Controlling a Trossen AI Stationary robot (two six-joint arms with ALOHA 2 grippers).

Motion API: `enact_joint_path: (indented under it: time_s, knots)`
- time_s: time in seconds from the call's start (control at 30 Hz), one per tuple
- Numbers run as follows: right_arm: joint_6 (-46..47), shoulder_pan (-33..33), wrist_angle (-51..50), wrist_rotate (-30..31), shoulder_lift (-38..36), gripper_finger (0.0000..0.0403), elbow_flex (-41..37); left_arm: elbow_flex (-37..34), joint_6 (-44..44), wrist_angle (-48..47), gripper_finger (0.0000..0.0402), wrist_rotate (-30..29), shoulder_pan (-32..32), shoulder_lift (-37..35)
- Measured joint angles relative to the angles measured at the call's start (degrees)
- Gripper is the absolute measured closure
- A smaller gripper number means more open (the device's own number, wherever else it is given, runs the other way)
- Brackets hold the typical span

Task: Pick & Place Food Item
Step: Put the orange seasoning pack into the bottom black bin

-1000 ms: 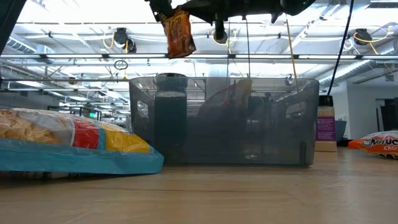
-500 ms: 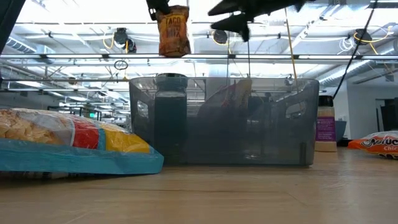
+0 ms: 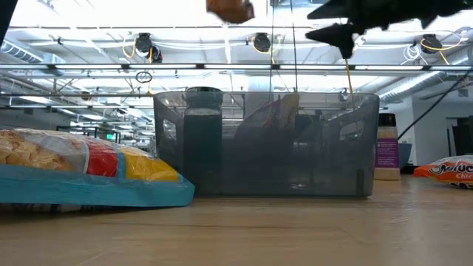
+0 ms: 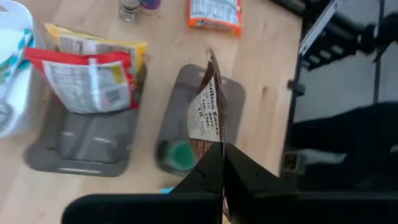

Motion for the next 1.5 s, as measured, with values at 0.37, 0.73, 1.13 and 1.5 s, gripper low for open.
enact_joint_path:
  time_s: [0.37,0.73,1.13,1.5]
  knots:
    - [7.8,0.07,4.39,-6.29,-4.73,0.0204,-6.8,0.0,-13.64,4.58,0.0401,-10.97,-8.23,0.16]
    - [8.51,0.02,8.3,-5.95,-3.88,0.0207,-6.8,-2.2,-16.53,4.94,0.0401,-16.07,-13.56,0.88]
    - [12.45,0.19,8.39,-3.02,-1.15,0.0213,-6.8,-16.68,-18.16,12.22,0.0401,-13.16,-18.37,0.94]
    - [19.22,2.83,15.37,0.03,4.32,0.0219,-6.77,-24.85,-9.75,15.89,0.0401,-12.86,-18.87,0.94]
